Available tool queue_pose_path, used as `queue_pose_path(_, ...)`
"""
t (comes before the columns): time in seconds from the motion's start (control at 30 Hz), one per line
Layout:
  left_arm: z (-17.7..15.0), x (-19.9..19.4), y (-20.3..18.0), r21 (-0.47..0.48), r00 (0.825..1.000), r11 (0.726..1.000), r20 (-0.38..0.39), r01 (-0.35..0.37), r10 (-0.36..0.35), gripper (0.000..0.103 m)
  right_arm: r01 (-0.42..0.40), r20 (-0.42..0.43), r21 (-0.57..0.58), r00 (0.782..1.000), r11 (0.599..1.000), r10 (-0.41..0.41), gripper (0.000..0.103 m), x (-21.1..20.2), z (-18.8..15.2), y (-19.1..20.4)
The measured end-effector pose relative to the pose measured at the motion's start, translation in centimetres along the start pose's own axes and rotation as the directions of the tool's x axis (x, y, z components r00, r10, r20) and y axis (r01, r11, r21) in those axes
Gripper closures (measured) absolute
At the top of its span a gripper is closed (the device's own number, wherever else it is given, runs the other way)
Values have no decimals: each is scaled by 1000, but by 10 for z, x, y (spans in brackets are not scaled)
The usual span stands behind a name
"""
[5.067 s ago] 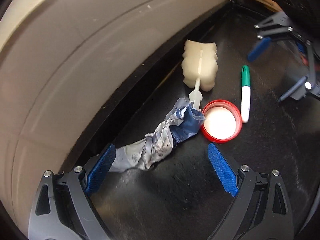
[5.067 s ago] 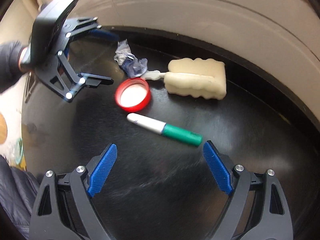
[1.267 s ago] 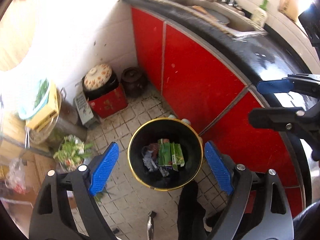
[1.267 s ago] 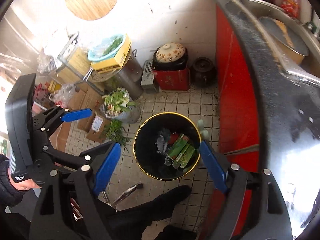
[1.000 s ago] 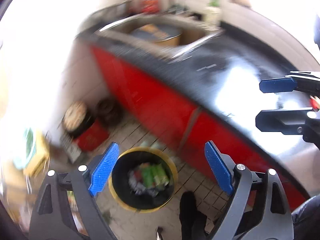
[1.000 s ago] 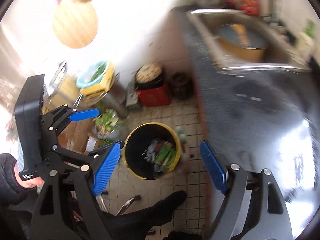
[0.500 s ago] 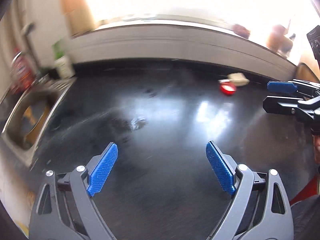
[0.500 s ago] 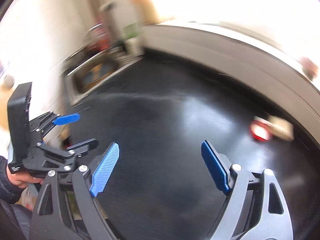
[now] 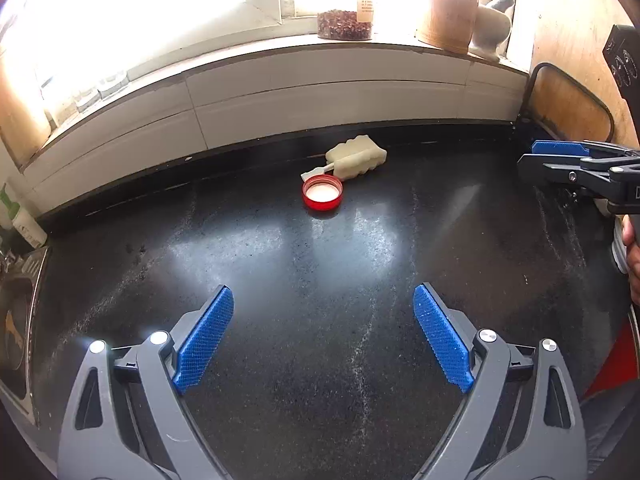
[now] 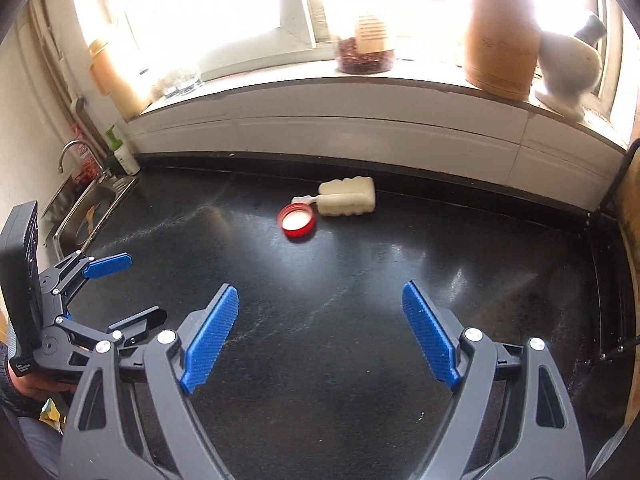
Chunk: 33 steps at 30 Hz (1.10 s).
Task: Collect trash
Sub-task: 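Grasp the red bottle lid with left tool while right tool grasps the white sponge brush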
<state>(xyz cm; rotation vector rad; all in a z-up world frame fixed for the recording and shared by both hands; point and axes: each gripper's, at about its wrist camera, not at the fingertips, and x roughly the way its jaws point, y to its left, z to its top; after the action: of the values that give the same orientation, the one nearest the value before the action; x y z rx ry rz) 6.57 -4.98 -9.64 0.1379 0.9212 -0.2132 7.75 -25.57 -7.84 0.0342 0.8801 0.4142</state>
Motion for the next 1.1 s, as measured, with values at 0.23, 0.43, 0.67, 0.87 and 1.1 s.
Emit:
queue_pose_path(0.23, 18, 40, -1, 7, 999, 1000, -47, -6, 6, 14, -22, -36, 17, 999, 1000, 22, 22, 31, 14, -16)
queue_pose_path(0.43, 37, 93, -4, 16, 996, 1000, -91, 10, -8, 14, -40, -97, 18, 994, 999, 41, 22, 80, 35, -26)
queue_pose_path(0.67, 58, 150, -4, 13, 991, 999, -126, 39, -37, 14, -54, -160, 15, 986, 998, 56, 22, 136, 58, -35)
queue_pose_path(0.87, 73, 192, 4, -16, 987, 999, -151, 50, -51, 14, -75, -202, 20, 976, 997, 78, 22, 190, 81, -45)
queue_pose_path(1.1, 79, 210, 14, -16, 990, 999, -134, 45, -47, 15, -107, -238, 0, 966, 994, 104, 22, 234, 100, -44)
